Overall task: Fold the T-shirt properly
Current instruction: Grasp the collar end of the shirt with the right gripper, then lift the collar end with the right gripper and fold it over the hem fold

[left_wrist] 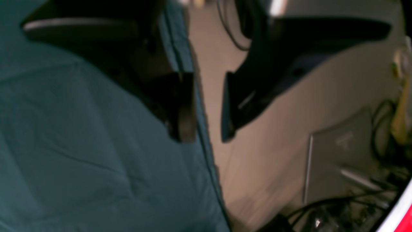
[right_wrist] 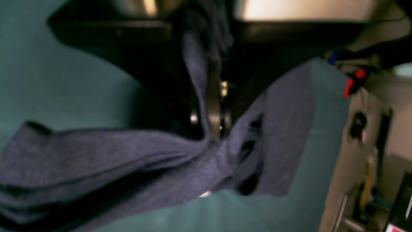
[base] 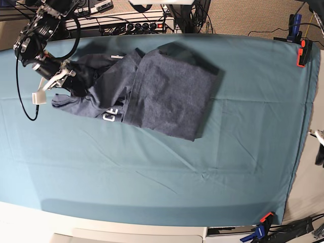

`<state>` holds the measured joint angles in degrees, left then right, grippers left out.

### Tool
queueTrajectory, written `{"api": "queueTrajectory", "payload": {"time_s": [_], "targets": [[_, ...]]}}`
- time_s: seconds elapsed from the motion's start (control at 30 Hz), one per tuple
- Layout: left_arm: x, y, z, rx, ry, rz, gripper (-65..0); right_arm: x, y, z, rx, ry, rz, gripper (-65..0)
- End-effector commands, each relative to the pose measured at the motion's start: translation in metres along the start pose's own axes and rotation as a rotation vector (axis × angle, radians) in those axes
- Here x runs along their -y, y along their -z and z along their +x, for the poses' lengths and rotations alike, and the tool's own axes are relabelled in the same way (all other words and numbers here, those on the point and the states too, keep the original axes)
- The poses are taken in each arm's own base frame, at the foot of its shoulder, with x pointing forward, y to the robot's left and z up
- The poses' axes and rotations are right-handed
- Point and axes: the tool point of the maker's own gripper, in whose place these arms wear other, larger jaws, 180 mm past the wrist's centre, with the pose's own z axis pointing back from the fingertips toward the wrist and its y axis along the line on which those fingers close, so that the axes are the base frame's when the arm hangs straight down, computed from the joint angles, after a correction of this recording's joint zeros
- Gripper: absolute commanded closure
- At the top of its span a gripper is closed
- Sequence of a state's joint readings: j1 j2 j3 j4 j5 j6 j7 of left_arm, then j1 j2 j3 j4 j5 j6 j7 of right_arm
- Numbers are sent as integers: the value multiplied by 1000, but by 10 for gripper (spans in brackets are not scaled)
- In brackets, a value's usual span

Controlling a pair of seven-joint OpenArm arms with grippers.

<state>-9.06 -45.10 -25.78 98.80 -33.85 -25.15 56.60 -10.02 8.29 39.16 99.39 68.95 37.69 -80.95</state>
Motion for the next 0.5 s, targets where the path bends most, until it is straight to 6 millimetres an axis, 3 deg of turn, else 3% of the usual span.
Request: {"api": "queueTrajectory", "payload": {"time_s": [0.0, 0.23, 0.47], "targets": [[-16, -8, 13, 39, -6, 31, -159, -17, -3, 15, 49, -67, 36, 0], [-34, -9, 1, 26, -66, 55, -159, -82, 11, -4, 1, -225, 47, 0], [-36, -12, 4, 36, -67, 52, -159, -132, 51, -8, 43, -243, 69, 0]]}}
